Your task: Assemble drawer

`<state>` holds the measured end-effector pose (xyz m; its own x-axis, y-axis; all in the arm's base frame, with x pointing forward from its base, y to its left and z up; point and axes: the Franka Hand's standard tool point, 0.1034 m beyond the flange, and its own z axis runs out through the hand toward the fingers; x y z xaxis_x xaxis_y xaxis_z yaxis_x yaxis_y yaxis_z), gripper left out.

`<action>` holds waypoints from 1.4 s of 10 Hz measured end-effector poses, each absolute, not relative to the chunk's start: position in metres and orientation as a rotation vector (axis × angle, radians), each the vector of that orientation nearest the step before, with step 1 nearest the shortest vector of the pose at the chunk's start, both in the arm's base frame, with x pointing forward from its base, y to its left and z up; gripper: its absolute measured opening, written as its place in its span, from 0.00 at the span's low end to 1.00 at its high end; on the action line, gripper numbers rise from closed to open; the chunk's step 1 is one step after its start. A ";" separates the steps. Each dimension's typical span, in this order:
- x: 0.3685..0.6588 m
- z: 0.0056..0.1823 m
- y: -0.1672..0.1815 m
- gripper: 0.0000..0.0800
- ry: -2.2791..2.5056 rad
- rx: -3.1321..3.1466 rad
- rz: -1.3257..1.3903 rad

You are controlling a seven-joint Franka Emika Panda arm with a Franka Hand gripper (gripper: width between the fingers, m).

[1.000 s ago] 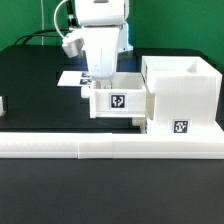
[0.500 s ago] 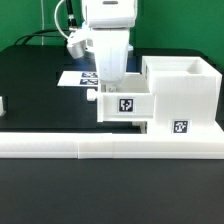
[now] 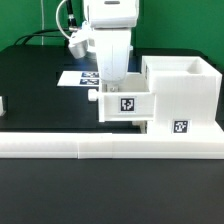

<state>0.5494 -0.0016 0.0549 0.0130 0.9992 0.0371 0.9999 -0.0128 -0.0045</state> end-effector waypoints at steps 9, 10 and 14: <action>0.550 0.059 0.003 0.06 -2.126 -2.284 -0.046; 0.552 0.063 0.004 0.30 -2.131 -2.286 -0.051; 0.569 0.108 -0.009 0.77 -2.136 -2.276 0.041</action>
Offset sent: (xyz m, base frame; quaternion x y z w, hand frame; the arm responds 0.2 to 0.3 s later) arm 0.0011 0.0231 -0.0055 -0.0173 -0.0109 -0.0283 0.9994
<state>0.5691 -0.0089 0.1076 0.0633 0.9980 -0.0054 0.9975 -0.0634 -0.0326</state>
